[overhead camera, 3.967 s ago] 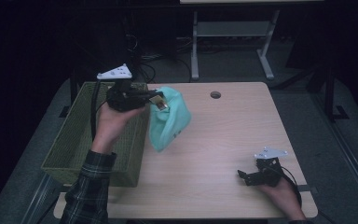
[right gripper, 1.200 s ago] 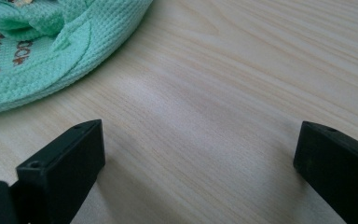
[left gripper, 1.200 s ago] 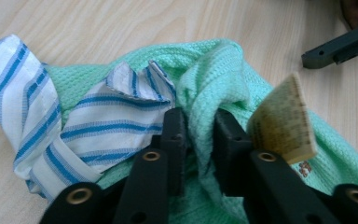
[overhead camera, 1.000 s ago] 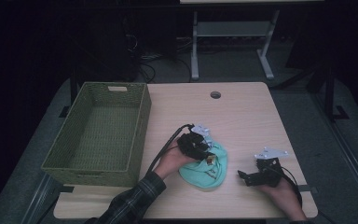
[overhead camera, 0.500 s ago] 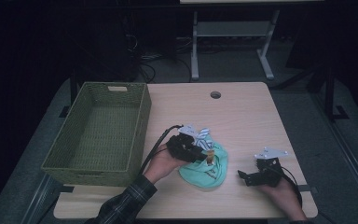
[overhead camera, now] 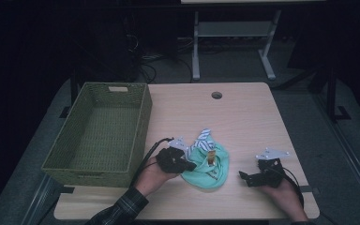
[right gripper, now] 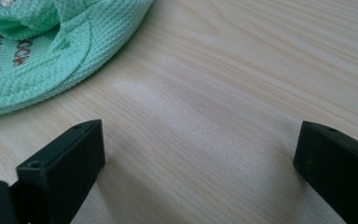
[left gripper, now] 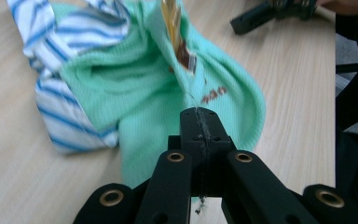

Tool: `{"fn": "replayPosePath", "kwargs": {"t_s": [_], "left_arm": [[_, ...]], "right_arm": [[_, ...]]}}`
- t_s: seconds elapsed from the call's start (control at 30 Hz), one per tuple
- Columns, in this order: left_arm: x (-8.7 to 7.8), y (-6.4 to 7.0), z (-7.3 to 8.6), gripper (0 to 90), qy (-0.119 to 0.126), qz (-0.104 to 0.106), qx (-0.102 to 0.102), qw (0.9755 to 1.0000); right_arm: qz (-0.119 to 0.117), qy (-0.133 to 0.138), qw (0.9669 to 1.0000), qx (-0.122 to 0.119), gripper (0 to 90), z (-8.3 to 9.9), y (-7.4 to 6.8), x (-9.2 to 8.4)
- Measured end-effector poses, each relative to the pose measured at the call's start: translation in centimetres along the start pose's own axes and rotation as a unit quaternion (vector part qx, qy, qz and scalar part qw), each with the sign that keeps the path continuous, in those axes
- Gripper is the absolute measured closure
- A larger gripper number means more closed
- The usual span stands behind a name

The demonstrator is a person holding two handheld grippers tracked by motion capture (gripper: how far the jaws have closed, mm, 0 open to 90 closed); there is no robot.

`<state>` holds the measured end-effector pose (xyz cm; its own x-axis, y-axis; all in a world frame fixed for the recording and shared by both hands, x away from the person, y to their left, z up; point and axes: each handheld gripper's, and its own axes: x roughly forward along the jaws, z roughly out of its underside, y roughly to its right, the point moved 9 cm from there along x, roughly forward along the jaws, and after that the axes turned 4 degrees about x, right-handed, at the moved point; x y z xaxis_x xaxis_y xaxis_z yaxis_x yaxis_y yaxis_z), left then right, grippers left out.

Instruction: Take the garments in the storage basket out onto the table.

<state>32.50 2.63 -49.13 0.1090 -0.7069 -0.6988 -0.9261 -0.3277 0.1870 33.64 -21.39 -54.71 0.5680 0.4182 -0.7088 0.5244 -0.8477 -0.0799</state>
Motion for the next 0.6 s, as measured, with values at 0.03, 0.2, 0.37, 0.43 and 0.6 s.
{"fn": "replayPosePath", "kwargs": {"t_s": [0.03,0.2,0.37,0.43,0.6], "left_arm": [[0.1,0.1,0.3,89.6,0.000,0.002,-0.001,1.0000],[0.9,0.5,1.8,89.5,-0.026,-0.004,0.012,0.9996],[1.9,0.4,2.6,89.5,-0.041,-0.003,0.009,0.9991],[2.1,0.4,2.8,89.5,-0.046,-0.003,0.010,0.9989],[2.5,0.1,3.0,89.5,-0.053,-0.016,0.016,0.9983]], "right_arm": [[0.000,0.000,1.0000,0.000,1.4,0.0,0.0,0.0],[0.001,0.000,1.0000,0.000,1.4,0.0,0.0,0.0],[0.003,0.000,1.0000,0.003,1.3,0.0,0.0,0.0],[0.005,0.000,1.0000,0.004,1.3,0.0,0.1,0.0],[0.001,-0.001,1.0000,0.000,1.3,0.0,0.1,0.0]]}}
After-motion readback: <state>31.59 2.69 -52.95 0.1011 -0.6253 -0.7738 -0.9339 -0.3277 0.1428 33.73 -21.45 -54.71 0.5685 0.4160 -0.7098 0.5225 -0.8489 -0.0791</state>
